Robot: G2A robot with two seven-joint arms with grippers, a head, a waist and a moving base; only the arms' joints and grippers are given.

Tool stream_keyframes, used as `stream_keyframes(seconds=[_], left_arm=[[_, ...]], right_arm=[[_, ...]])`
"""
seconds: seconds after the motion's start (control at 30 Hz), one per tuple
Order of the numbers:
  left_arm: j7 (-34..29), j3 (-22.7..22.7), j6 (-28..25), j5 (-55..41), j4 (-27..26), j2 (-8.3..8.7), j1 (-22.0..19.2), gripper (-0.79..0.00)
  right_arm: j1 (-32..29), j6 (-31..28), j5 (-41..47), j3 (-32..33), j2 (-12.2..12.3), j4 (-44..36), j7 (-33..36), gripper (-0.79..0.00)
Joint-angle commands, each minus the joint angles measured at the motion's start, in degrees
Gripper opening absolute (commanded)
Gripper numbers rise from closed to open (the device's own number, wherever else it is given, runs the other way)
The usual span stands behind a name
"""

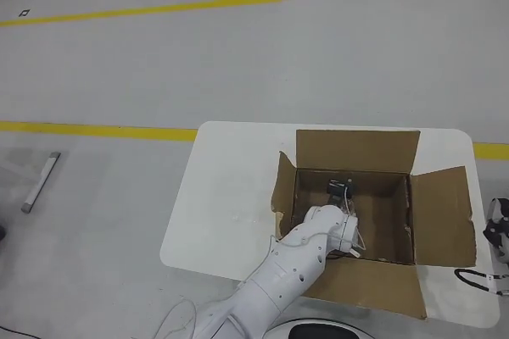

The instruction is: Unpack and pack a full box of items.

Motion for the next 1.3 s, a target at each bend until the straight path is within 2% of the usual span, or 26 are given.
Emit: stream_keyframes(seconds=[0.0,0.17,0.33,0.47,0.6,0.93,1.07,1.1,1.13,1.17,1.2,1.27], left_arm=[[-0.57,-0.36,0.01,0.64,-1.53,0.18,0.35,-0.785],[-1.86,-1.38,0.03,2.53,-5.82,0.73,1.51,-0.785],[-2.96,-2.38,-0.37,4.41,-9.49,1.22,2.54,-0.785],[-3.29,-3.09,-0.48,5.72,-11.59,1.47,3.38,-0.785],[-3.42,-3.77,-0.55,6.83,-12.84,1.66,4.26,-0.785],[-2.05,-4.82,-0.97,8.58,-13.1,1.67,5.98,-0.785],[-1.98,-4.87,-1.21,8.94,-12.76,1.46,6.25,-0.785],[-2.02,-4.88,-1.29,9.09,-12.64,1.42,6.3,-0.785],[-2.03,-4.94,-1.36,9.18,-12.59,1.38,6.34,-0.785],[-2.05,-5.04,-1.37,9.2,-12.53,1.34,6.4,-0.785],[-2.11,-5.07,-1.42,9.32,-12.48,1.3,6.43,-0.785],[-2.21,-5.11,-1.59,9.55,-12.48,1.21,6.49,-0.785]], right_arm=[[0.04,-0.68,2.02,1.38,-0.01,-0.26,2.01,0.0],[0.41,-4.39,6.75,4.74,0.16,-0.78,7.82,0.0],[0.76,-9.9,13.86,6.35,0.49,-0.82,17.24,0.0],[2.04,-13.78,17.77,5.72,0.87,0.7,24.09,0.0],[3.39,-14.8,19.93,4.53,1.14,2.01,29.28,0.0],[5.27,-15.57,22.36,2.15,1.33,3.93,32.42,0.0],[5.21,-16.24,26.54,1.93,1.3,4.55,33.1,0.0],[5.11,-16.47,27.33,2.16,1.32,4.5,33.26,-0.034],[4.99,-16.7,27.87,2.4,1.34,4.44,33.49,-0.259],[4.86,-16.84,28.87,2.54,1.34,4.4,33.63,-0.416],[4.75,-16.98,30.28,2.69,1.33,4.39,33.76,-0.48],[4.49,-16.6,32.04,3.31,1.36,4.41,34.46,-0.536]])
